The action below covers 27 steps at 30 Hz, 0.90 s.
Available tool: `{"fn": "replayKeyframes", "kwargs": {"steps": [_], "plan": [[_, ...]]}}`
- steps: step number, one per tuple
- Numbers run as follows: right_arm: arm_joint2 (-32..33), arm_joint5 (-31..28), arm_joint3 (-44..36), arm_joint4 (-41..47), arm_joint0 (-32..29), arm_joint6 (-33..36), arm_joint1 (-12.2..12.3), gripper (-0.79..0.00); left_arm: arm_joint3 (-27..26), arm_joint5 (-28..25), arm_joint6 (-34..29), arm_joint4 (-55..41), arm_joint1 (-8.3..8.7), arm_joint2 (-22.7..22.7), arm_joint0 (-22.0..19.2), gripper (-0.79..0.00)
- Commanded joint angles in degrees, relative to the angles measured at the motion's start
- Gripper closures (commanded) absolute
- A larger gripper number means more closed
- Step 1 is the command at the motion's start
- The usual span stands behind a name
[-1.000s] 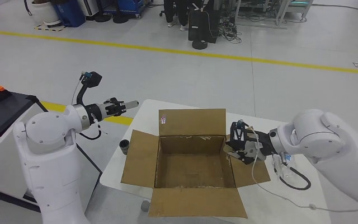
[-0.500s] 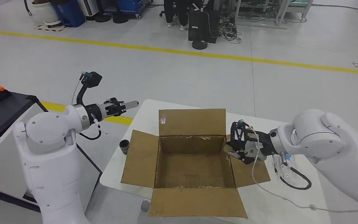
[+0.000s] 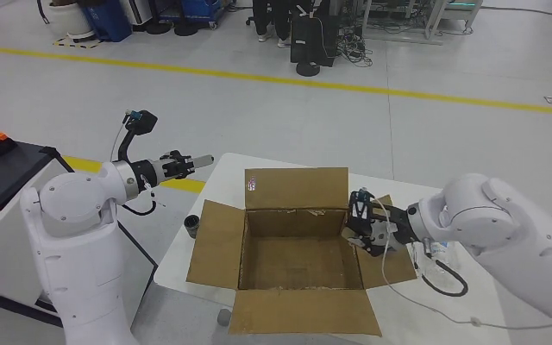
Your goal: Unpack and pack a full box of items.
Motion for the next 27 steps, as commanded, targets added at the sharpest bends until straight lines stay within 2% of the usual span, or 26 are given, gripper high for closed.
{"fn": "replayKeyframes", "kwargs": {"steps": [1,12,19,27], "plan": [[-1.21,3.23,-0.26,-0.29,1.18,1.03,-0.99,0.000,0.00,0.00,0.00,0.00,0.00,0.00,0.00,-0.785],[-11.84,19.78,2.41,-5.84,10.38,5.08,-10.26,0.000,0.00,0.00,0.00,0.00,0.00,0.00,0.00,-0.785],[-15.45,23.57,8.08,-2.41,12.60,3.96,-15.13,0.000,0.00,0.00,0.00,0.00,0.00,0.00,0.00,-0.785],[-16.95,25.92,14.22,-1.74,12.91,4.00,-18.08,0.000,0.00,0.00,0.00,0.00,0.00,0.00,0.00,-0.785]]}}
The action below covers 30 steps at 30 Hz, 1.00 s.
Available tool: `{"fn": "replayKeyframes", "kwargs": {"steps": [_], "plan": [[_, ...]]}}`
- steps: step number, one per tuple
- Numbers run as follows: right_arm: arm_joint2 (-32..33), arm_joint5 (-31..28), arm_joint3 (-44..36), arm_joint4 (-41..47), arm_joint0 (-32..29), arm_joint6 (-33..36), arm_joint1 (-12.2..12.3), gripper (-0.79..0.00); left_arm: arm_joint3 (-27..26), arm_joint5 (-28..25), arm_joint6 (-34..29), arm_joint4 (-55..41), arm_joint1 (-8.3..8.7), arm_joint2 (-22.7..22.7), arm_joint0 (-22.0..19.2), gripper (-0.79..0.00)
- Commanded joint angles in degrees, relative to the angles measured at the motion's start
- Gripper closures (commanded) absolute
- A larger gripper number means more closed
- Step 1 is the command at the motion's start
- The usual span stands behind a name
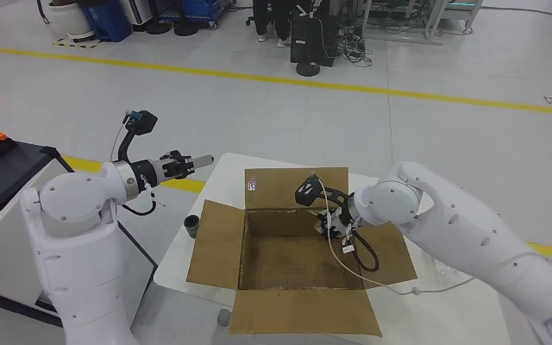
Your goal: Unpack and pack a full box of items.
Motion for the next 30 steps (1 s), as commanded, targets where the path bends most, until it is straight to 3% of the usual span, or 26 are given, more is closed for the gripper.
{"fn": "replayKeyframes", "kwargs": {"steps": [1,30], "plan": [[-0.10,-0.30,0.98,1.27,-0.32,-0.09,-0.56,0.000,0.00,0.00,0.00,0.00,0.00,0.00,0.00,-0.785],[-0.17,-1.27,1.64,1.71,-0.29,0.09,-1.18,0.000,0.00,0.00,0.00,0.00,0.00,0.00,0.00,-0.785]]}}
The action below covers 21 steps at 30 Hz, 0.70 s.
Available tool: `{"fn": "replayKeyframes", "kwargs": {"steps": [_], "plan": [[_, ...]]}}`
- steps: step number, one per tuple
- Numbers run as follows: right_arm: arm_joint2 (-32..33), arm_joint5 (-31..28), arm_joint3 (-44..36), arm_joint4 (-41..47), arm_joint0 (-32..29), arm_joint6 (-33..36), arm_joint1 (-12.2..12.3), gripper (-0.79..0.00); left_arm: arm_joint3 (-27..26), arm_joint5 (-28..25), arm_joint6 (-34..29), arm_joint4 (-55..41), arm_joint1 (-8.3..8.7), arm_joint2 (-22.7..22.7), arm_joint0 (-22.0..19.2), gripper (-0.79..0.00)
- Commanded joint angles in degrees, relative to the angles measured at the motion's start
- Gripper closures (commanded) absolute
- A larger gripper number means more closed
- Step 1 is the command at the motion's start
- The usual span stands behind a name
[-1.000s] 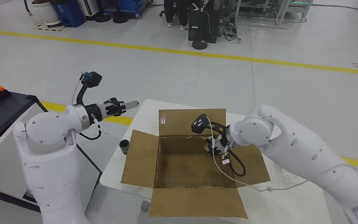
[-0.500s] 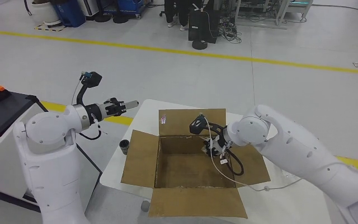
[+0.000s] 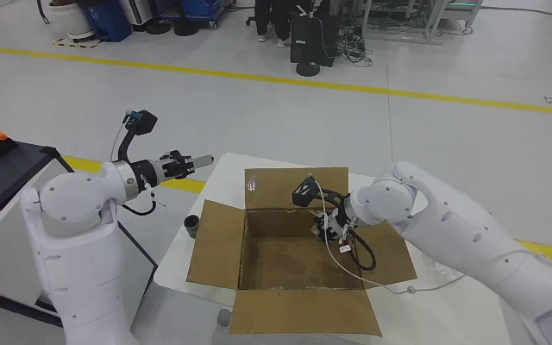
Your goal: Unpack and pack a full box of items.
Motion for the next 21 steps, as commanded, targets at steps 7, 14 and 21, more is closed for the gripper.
{"fn": "replayKeyframes", "kwargs": {"steps": [7,14,21], "plan": [[-0.34,4.75,-1.27,-1.34,-1.43,1.65,-0.73,0.000,0.00,0.00,0.00,0.00,0.00,0.00,0.00,-0.785],[-3.13,12.41,-1.27,-2.99,0.42,6.16,-4.16,0.000,0.00,0.00,0.00,0.00,0.00,0.00,0.00,-0.785],[-6.05,18.05,0.31,-4.65,2.97,10.02,-8.48,0.000,0.00,0.00,0.00,0.00,0.00,0.00,0.00,-0.785]]}}
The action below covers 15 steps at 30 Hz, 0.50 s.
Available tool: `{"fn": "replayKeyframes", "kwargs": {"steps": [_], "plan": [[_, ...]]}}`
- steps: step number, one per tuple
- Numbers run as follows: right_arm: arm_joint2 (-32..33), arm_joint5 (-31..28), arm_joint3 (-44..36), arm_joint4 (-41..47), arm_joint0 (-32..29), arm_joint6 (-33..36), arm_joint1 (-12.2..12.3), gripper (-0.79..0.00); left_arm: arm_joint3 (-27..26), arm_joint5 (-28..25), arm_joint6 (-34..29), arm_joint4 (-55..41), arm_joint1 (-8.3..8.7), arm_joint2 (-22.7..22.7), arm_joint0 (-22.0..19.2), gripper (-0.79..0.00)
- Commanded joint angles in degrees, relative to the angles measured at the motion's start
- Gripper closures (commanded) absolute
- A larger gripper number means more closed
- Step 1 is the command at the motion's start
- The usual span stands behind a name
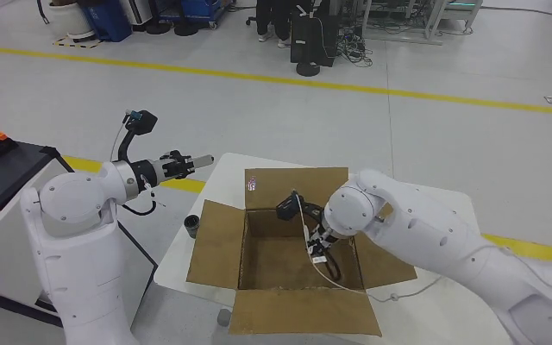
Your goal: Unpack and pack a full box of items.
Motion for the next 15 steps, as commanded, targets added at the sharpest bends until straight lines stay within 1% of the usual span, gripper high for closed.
{"fn": "replayKeyframes", "kwargs": {"steps": [1,7,15], "plan": [[-0.56,1.43,0.58,-0.58,0.67,0.49,-1.15,0.000,0.00,0.00,0.00,0.00,0.00,0.00,0.00,-0.785],[-1.72,4.31,2.31,-1.36,1.71,1.11,-4.16,0.000,0.00,0.00,0.00,0.00,0.00,0.00,0.00,-0.785],[-3.43,7.75,6.66,-3.66,2.83,2.70,-7.79,0.000,0.00,0.00,0.00,0.00,0.00,0.00,0.00,-0.785]]}}
